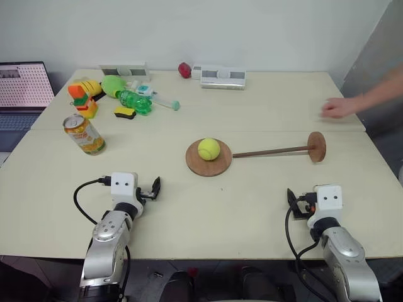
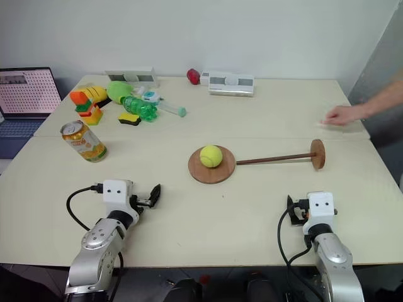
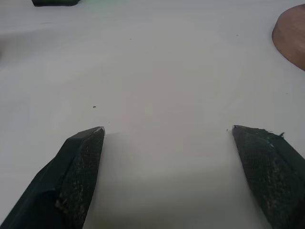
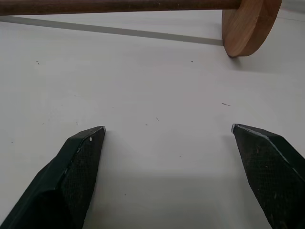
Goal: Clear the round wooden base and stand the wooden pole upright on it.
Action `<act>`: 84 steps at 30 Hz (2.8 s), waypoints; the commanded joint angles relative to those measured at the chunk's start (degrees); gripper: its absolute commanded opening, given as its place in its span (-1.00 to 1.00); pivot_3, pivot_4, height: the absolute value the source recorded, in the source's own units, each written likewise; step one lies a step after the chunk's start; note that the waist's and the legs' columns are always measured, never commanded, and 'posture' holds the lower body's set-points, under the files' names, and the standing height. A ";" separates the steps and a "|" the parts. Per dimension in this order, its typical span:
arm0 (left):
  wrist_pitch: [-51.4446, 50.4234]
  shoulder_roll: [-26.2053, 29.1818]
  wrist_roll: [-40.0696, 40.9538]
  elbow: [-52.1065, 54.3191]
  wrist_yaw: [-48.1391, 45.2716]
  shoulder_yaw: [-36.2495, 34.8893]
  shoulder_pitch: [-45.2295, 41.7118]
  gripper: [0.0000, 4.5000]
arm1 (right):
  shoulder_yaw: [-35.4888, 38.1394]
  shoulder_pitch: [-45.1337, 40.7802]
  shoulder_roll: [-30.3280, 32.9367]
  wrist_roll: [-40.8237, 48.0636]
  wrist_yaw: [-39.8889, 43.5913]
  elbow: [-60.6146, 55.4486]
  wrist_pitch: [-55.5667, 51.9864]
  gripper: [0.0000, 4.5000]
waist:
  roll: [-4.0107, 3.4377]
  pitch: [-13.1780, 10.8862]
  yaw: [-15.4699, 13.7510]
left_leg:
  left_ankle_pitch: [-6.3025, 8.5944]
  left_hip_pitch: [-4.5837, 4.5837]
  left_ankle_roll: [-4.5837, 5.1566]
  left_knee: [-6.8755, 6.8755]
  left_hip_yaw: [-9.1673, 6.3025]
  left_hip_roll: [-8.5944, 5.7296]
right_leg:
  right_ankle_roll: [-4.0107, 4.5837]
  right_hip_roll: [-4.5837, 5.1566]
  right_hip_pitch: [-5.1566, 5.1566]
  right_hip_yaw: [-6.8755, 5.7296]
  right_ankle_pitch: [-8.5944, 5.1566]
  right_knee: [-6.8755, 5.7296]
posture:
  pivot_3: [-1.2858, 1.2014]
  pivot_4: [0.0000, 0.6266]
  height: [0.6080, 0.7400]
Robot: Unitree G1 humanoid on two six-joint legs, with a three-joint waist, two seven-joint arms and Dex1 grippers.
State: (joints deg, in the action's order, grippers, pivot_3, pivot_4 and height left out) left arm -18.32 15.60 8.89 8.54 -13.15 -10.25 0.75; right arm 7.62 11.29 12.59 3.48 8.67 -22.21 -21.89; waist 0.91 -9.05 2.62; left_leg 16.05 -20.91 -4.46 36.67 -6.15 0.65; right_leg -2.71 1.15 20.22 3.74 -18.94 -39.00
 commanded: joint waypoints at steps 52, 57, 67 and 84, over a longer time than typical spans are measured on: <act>19.05 0.25 1.80 -44.73 -36.60 14.18 -42.83 0.56 | -4.24 -14.93 11.76 26.35 10.90 -24.43 -19.06 1.00 | 0.08 -0.72 -0.73 | 0.02 -1.22 0.05 0.34 -0.14 -0.08 | -0.05 -0.01 1.07 -0.21 0.00 -0.17 | 0.03 -0.52 1.00; 18.64 0.67 2.00 -43.99 -37.03 13.59 -42.25 0.31 | -4.03 -15.97 11.90 27.11 10.54 -24.36 -20.00 1.00 | 0.08 -0.72 -0.73 | 0.02 -1.22 0.05 0.35 -0.15 -0.08 | -0.05 -0.01 1.07 -0.21 0.00 -0.17 | 0.03 -0.52 1.00; 13.81 5.47 3.28 -39.75 -23.73 4.15 -42.60 0.25 | -7.15 -22.94 14.78 29.53 16.74 -21.10 -20.60 1.00 | 0.08 -0.73 -0.02 | 0.02 -1.21 0.06 0.38 -0.15 -0.07 | -0.05 -0.02 1.16 -0.19 0.00 -0.33 | 0.03 -0.52 1.00; 16.65 7.31 -0.25 -52.65 4.08 -5.24 -44.44 0.25 | -12.09 -38.19 15.33 31.24 27.25 -8.58 -19.61 1.00 | 0.21 -0.66 0.28 | -0.08 -1.25 -0.12 0.52 -0.19 -0.11 | -0.05 0.05 1.21 -0.24 0.00 -0.49 | 0.03 -0.52 1.00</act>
State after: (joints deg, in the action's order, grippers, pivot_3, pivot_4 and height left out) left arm -3.40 22.46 8.68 -43.72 -10.44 -14.30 -41.85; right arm -4.59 -25.49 27.95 34.72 35.03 -30.49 -42.86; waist 1.12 -9.70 2.91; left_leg 15.97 -22.16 -4.58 37.19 -6.34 0.55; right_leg -2.75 1.21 21.43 3.49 -18.95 -39.52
